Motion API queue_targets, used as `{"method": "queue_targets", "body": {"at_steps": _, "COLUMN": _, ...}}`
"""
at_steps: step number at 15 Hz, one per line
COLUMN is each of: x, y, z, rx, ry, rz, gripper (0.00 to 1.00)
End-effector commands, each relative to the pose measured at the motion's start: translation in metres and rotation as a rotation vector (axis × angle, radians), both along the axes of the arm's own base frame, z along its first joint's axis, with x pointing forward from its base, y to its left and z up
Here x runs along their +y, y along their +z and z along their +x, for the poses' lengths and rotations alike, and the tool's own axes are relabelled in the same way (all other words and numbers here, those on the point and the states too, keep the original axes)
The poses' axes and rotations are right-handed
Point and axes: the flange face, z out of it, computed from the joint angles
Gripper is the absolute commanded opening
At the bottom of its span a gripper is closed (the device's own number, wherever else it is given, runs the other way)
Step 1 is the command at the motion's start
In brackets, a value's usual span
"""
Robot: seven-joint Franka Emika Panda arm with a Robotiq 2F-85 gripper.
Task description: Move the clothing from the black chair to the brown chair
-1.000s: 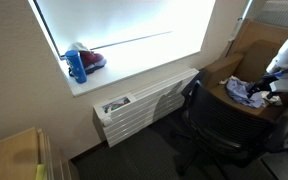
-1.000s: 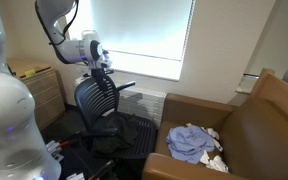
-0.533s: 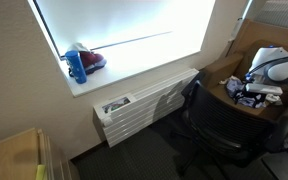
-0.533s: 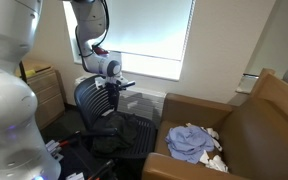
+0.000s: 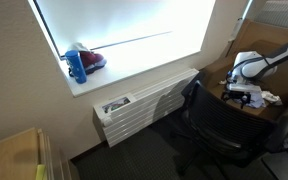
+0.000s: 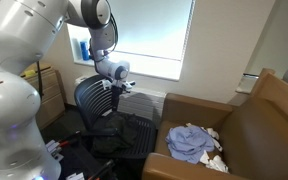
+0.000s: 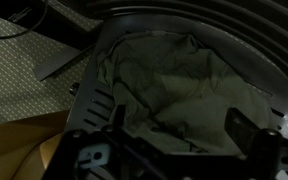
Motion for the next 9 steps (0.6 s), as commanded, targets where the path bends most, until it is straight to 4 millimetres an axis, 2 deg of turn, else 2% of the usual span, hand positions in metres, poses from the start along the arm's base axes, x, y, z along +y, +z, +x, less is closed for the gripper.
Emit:
{"method": "queue_targets", "body": {"at_steps": 1, "x": -0.001, "y": -0.009, "z": 0.007, "rx": -0.023, "ry": -0.04, "rz": -0.005, "gripper": 1.0}}
{"method": "queue_targets", "body": {"at_steps": 2, "x": -0.005, "y": -0.03, "z": 0.014, "rx": -0.032, "ry": -0.094, "rz": -0.01, "gripper": 1.0}}
{"method": "queue_targets", "body": {"at_steps": 5, "x": -0.007, "y": -0.084, "z": 0.017, "rx": -0.022, "ry": -0.152, "rz": -0.044, "gripper": 1.0}}
{"method": "queue_targets", "body": {"at_steps": 9, "x": 0.004, "y": -0.13, "z": 0.03, "rx": -0.135, "ry": -0.174, "rz": -0.088, "gripper": 1.0}}
